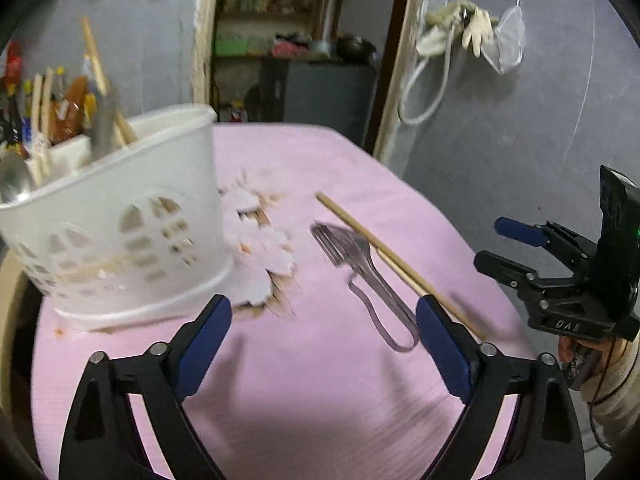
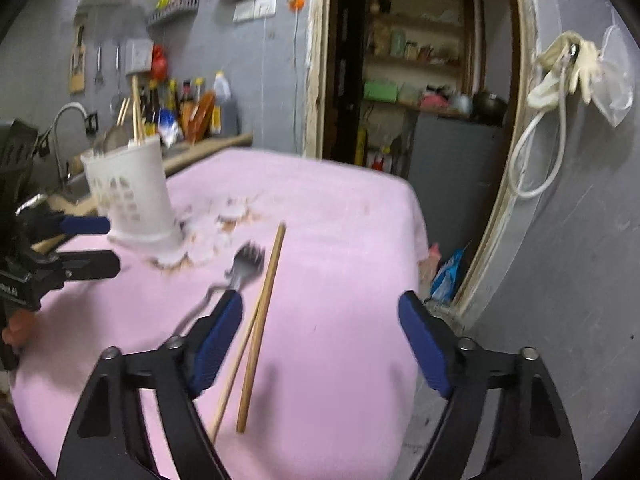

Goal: Organize utensils
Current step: 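Bring the left tool to the steel peeler while the right tool reaches a chopstick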

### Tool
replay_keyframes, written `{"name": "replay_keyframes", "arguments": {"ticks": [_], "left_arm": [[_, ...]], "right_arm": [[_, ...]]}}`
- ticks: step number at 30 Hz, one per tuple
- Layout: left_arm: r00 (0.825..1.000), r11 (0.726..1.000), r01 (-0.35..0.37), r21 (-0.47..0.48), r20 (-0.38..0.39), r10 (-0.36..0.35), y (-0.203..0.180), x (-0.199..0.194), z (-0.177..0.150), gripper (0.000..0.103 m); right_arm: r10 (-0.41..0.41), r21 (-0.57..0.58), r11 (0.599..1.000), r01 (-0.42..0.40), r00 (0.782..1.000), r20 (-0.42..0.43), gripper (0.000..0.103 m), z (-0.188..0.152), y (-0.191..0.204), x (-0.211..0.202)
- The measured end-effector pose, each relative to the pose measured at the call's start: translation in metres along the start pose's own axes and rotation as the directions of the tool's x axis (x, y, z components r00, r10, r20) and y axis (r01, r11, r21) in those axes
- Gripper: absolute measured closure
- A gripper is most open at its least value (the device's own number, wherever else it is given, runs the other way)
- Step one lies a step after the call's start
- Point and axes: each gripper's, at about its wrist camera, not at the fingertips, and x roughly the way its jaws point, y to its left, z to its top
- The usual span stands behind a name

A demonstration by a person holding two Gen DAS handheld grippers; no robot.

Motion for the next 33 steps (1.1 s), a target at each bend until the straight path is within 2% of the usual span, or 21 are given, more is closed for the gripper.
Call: {"name": "replay_keyframes", "arguments": {"ticks": [5,9,15,22,25,27,29,33], "left_arm": [[0.989,0.997,0.066,-0.035,-0.127,-0.070,0.001,0.028,0.003,0.036],[0.968,0.988,0.116,-0.099,-0.213,-0.135,0.006,0.051,0.004,0.054],[0.958,0.984,0.130,-0.122,-0.240,-0.156,0.005,0.065,0.016,0.071],[0.952,0.984,0.114,-0.137,-0.268,-0.148,0.003,0.079,0.022,0.093],[0.952,0.985,0.102,-0.136,-0.274,-0.136,-0.002,0.081,0.024,0.101],[0.957,0.990,0.072,-0.119,-0.271,-0.102,-0.006,0.076,0.021,0.101],[0.961,0.994,0.043,-0.102,-0.269,-0.069,-0.010,0.075,0.021,0.101],[0.962,0.996,0.012,-0.093,-0.270,-0.036,-0.008,0.072,0.019,0.103]], "right_arm": [[0.036,-0.021,0.999,-0.037,0.997,-0.061,0.049,-0.012,0.003,0.007],[0.059,-0.029,0.998,-0.061,0.995,-0.080,0.056,-0.018,0.005,0.010],[0.083,-0.049,0.995,-0.089,0.990,-0.114,0.070,-0.023,0.010,0.017],[0.098,-0.076,0.991,-0.109,0.986,-0.134,0.078,-0.018,0.020,0.023],[0.072,-0.118,0.989,-0.093,0.983,-0.169,0.079,-0.018,0.029,0.030],[0.040,-0.143,0.987,-0.066,0.982,-0.182,0.084,-0.018,0.034,0.033],[0.017,-0.142,0.989,-0.044,0.982,-0.188,0.096,-0.018,0.033,0.034],[-0.011,-0.128,0.992,-0.013,0.982,-0.186,0.098,-0.019,0.029,0.032]]}}
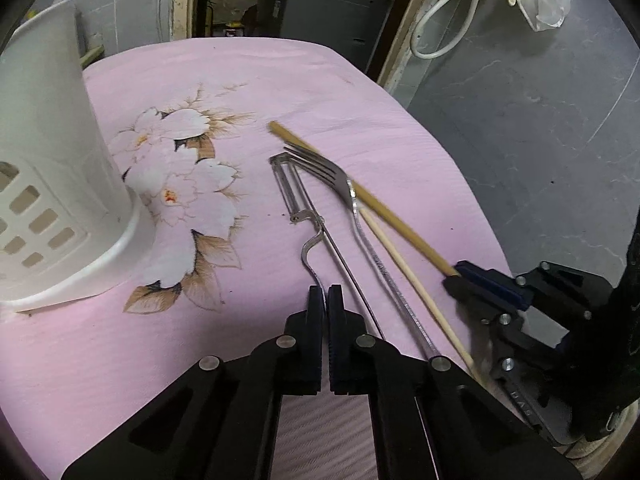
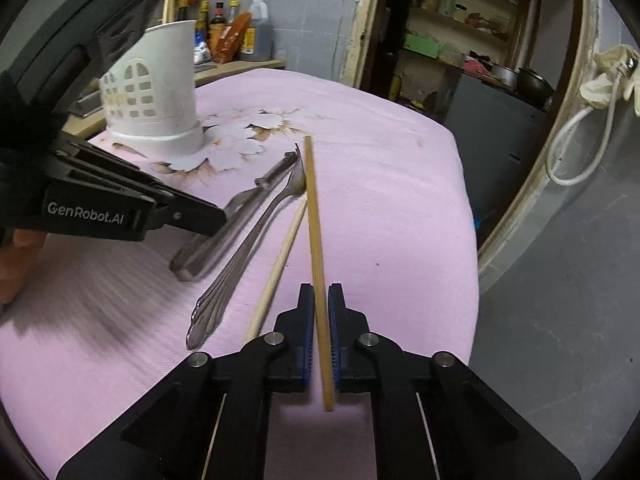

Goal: Organize utensils
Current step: 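Bring the left tool to the steel peeler while the right tool reaches a chopstick, then grasp the steel peeler with the left tool while the right tool holds a chopstick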

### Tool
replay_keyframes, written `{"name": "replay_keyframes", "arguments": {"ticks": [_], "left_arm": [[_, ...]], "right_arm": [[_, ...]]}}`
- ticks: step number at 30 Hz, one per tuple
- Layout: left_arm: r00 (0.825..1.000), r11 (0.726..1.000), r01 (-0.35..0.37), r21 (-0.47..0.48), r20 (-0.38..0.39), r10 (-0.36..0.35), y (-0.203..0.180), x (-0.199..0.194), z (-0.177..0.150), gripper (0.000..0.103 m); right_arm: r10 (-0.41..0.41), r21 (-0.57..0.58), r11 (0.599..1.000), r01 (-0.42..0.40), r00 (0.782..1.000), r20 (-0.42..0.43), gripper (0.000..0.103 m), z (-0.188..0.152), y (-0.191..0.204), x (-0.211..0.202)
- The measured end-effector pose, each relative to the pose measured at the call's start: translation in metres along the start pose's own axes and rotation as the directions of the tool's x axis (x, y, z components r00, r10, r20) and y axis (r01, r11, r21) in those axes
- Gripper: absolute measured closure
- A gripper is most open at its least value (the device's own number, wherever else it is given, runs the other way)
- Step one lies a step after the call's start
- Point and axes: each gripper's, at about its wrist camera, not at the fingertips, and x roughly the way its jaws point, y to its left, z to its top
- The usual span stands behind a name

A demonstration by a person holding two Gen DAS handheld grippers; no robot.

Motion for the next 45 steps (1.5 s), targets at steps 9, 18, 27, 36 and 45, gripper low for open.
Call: {"name": "replay_keyframes", "arguments": {"ticks": [9,18,27,36,45], "left_arm": [[0.999,0.998,-0.010,0.054,-0.030,0.011,0.016,-0.020,-0.022,0.103],[0.999,0.992,0.023,0.128,-0.040,-0.018,0.032,-0.053,-0.049,0.102],[0.998,0.990,0.054,0.130,-0.021,-0.052,0.020,-0.043,-0.036,0.100],[0.999,0.990,0.014,0.139,-0.044,-0.008,0.011,-0.028,-0.009,0.095],[0.991,0.981,-0.058,0.185,-0.109,0.079,0.002,-0.003,0.012,0.095]], "right_arm": [[-0.047,0.039,0.998,0.047,0.999,-0.008,0.099,-0.017,-0.006,-0.024],[0.004,0.094,0.996,0.000,0.999,-0.038,0.097,-0.025,-0.016,-0.032],[0.071,0.064,0.996,-0.067,0.996,-0.058,0.084,0.009,-0.016,-0.004],[0.111,0.018,0.994,-0.110,0.989,-0.095,0.083,0.040,-0.013,0.030],[0.103,-0.055,0.992,-0.110,0.988,-0.118,0.083,0.066,-0.009,0.052]]}}
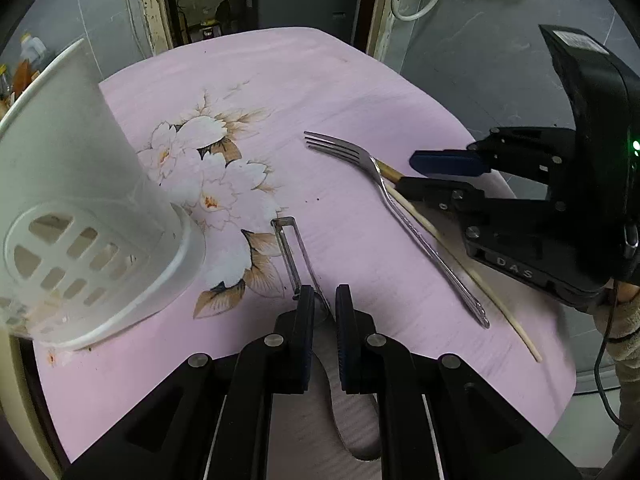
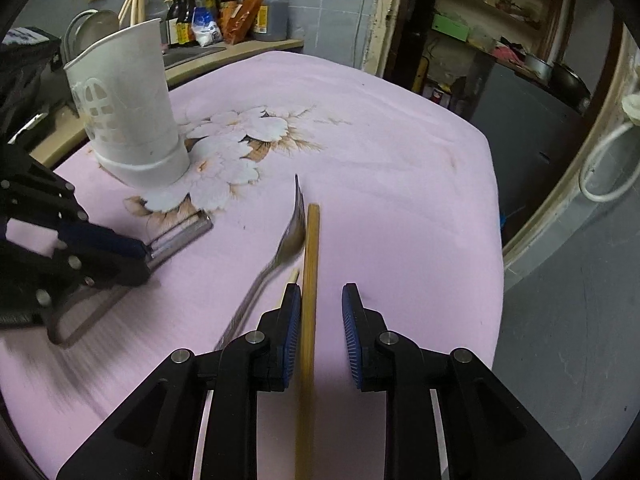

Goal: Organize utensils
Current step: 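Grasp the steel peeler with the left tool while the right tool holds a chopstick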

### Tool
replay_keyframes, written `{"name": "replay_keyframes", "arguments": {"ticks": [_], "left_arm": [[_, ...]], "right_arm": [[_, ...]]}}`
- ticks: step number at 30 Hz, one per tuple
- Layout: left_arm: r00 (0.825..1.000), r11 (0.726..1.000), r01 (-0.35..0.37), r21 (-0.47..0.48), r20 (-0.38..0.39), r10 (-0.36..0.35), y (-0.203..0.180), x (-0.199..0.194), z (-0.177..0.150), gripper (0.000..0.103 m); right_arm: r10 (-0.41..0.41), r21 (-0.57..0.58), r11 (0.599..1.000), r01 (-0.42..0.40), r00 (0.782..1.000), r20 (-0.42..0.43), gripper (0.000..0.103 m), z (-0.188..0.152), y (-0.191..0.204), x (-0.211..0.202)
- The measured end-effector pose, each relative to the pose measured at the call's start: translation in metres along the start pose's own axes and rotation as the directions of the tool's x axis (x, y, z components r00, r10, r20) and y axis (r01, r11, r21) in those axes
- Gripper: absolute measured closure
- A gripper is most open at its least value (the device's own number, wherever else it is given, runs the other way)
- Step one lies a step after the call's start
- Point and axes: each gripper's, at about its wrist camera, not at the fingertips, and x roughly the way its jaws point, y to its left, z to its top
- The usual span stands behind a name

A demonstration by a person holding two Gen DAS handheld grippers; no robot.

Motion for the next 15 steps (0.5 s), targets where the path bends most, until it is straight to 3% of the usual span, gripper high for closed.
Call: {"name": "replay_keyframes", "arguments": {"ticks": [15], "left_arm": [[0.996,0.997,-0.063,0.049,-0.067,0.066,-0.006,0.019,0.020,0.094]], "right_arm": [[0.066,0.027,0.998,-0.065,0.997,-0.043,0.083,0.012,-0.004,0.009]]}}
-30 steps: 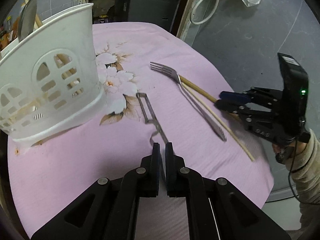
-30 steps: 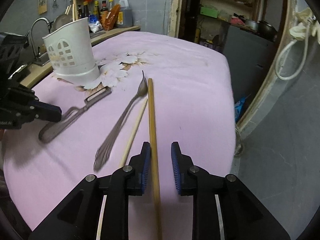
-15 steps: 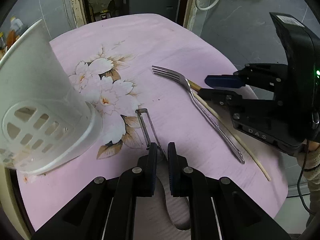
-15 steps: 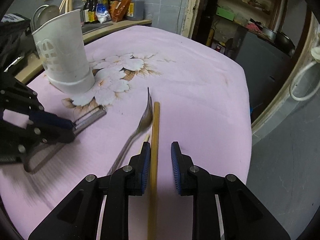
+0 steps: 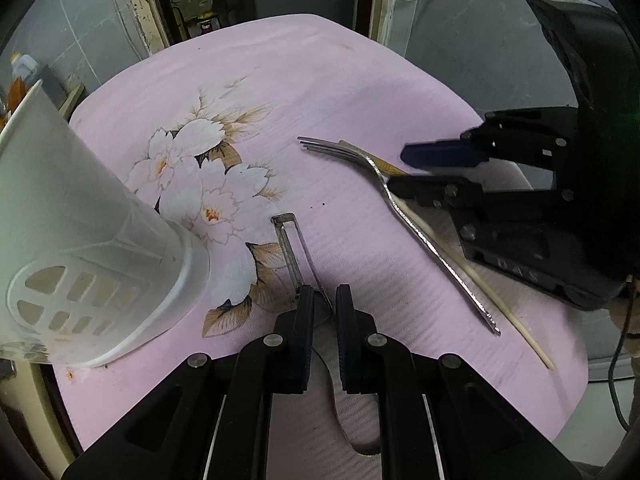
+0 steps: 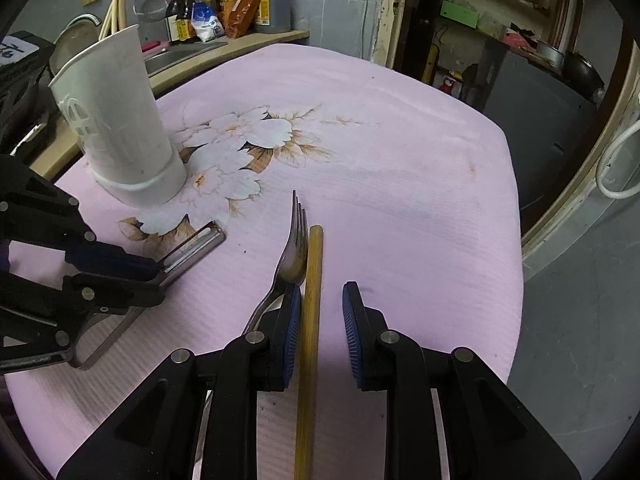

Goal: Organize utensils
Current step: 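Grasp the steel peeler with the left tool while the right tool holds a chopstick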

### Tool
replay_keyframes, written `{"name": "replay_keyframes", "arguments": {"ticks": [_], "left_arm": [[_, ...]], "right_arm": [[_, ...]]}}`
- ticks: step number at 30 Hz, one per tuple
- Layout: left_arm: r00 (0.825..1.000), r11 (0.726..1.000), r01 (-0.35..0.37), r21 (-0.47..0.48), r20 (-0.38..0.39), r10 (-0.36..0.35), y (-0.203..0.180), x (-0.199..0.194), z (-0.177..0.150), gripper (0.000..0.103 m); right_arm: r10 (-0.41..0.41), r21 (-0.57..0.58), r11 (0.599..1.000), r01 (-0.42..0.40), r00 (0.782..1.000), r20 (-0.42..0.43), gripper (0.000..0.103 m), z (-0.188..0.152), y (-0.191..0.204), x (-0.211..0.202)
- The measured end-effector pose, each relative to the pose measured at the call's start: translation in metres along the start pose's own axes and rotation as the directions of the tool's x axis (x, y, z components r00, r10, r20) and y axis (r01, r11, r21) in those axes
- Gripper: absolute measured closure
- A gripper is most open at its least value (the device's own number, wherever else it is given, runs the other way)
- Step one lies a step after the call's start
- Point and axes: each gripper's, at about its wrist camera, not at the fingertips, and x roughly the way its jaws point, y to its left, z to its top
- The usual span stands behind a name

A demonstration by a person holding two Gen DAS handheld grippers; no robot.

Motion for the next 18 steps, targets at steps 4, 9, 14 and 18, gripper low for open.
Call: {"name": "replay_keyframes", "arguments": {"ticks": [4,9,14,18], "left_arm": [[1.000,1.000,-0.004,0.000,-0.017,0.004,0.001,-0.001,0.001,0.094],[1.000,1.000,0.015,-0.012,-0.022,-0.016,0.004,-0.003,0.002,0.095],[0.995,0.994,0.095,-0.060,0.016,-0.094,0.014,-0.002,-0.002,0.100],[0.989,0.991,0.124,-0.057,0.083,-0.120,0.019,-0.009,-0.012,0.102]], "right_arm": [[0.026,-0.021,0.999,-0.027,0.999,-0.043,0.083,-0.003,0.005,0.002],[0.025,0.033,0.999,-0.023,0.998,-0.053,0.096,-0.001,0.001,0.006],[0.035,0.095,0.995,-0.032,0.999,-0.029,0.097,-0.002,-0.004,0.001],[0.031,0.145,0.989,-0.037,0.998,0.048,0.098,-0.013,-0.006,-0.011]]}}
